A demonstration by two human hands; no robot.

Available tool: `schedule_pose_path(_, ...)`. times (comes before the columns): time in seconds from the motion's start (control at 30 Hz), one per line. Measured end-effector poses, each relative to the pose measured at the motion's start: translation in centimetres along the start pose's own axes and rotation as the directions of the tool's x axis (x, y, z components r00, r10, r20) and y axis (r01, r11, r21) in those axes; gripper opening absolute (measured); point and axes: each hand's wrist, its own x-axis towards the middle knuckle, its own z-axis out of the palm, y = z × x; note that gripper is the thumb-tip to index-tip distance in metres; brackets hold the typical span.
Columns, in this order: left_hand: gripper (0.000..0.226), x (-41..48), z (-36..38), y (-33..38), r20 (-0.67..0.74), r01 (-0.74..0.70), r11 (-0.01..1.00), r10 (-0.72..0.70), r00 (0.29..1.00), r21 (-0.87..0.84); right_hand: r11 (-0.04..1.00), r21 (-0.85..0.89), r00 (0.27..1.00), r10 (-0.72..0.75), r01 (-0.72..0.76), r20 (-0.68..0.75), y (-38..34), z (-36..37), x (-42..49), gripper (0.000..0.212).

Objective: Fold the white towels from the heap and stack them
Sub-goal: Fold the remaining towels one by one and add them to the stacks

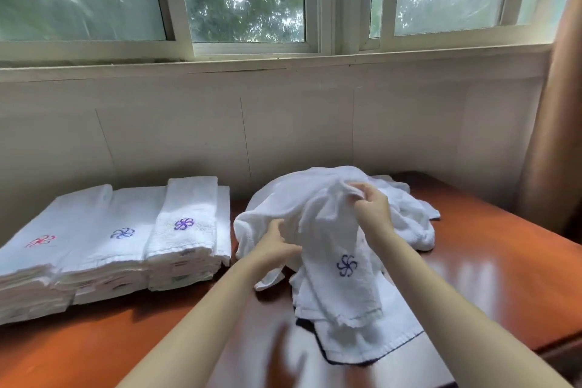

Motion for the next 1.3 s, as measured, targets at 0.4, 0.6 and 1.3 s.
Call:
schedule_pose_path(0.4, 0.032, -3.9, -4.7, 2.1, -0.422, -0.366, 0.925, 0.291, 0.859, -0.106, 0.82, -0.126, 0.812, -0.508, 0.558, 0.289, -13.6, 2.5, -4.4, 0.027)
schedule_pose_path(0.6, 0.016, -9.9, -12.5, 1.6, -0.362, -0.427, 0.904, 0.408, 0.838, 0.03, 0.675, -0.359, 0.751, -0.646, 0.644, 0.132, -15.2, 3.7, -4.6, 0.023)
schedule_pose_path(1.3, 0.028, -24.2, -28.5, 0.4, -0.73, -0.115, 0.824, 0.548, 0.409, 0.554, 0.133, -0.576, 0.322, -0.916, 0.806, 0.239, -27.6, 8.7, -9.9, 0.043)
